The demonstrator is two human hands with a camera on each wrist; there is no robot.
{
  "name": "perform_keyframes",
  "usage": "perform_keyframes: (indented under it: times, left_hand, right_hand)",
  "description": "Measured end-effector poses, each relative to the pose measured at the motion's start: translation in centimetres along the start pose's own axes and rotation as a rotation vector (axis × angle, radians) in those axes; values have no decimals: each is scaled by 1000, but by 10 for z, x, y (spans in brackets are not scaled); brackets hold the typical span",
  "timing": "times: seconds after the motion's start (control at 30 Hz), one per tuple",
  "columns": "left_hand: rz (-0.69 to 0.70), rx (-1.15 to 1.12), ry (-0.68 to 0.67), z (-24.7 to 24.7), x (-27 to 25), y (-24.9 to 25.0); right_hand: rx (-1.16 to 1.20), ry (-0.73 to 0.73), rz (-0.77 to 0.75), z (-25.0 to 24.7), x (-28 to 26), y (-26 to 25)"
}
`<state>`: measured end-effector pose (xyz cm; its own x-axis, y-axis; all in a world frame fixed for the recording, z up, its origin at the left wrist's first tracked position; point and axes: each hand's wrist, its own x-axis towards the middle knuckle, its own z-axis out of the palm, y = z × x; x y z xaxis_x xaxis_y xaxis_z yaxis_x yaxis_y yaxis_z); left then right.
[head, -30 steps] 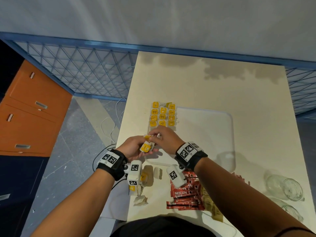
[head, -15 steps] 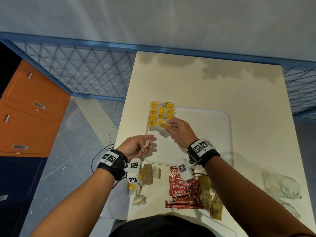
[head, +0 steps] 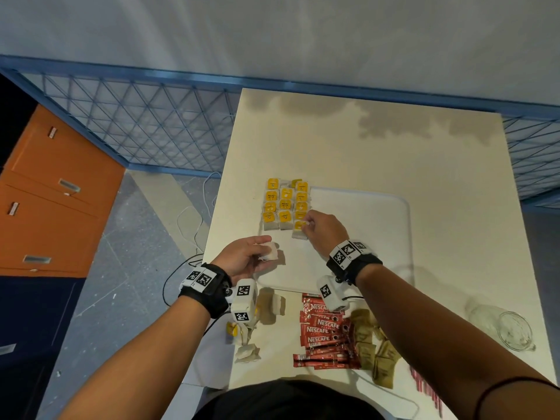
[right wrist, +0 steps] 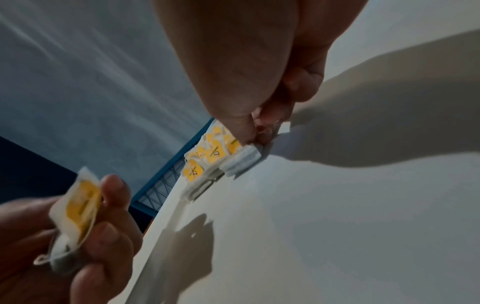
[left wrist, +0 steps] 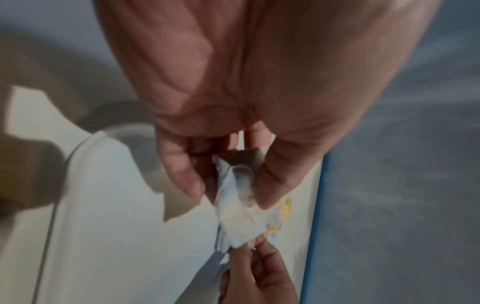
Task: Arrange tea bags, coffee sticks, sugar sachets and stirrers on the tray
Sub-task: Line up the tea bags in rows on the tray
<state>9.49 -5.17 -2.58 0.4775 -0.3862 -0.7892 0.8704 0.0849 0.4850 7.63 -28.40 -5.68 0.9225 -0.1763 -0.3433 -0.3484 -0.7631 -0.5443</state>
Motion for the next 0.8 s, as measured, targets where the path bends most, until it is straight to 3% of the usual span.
perform_keyframes:
  times: [0.2,0.4,0.57,0.8]
  left_hand:
    - [129,168,130,1,9,-7]
    - [196,152,170,8,13,-5]
    - [164,115,147,18,10,-2]
    - [127,135,73,19,6,-2]
  right_hand:
    - [2,70,-4,-9,-7,-9]
    - [377,-50,-96,-8,-32,-22]
    - [349,-102,-328,-2,-50,-30]
    - [375,-23,-328,9,-52,-29]
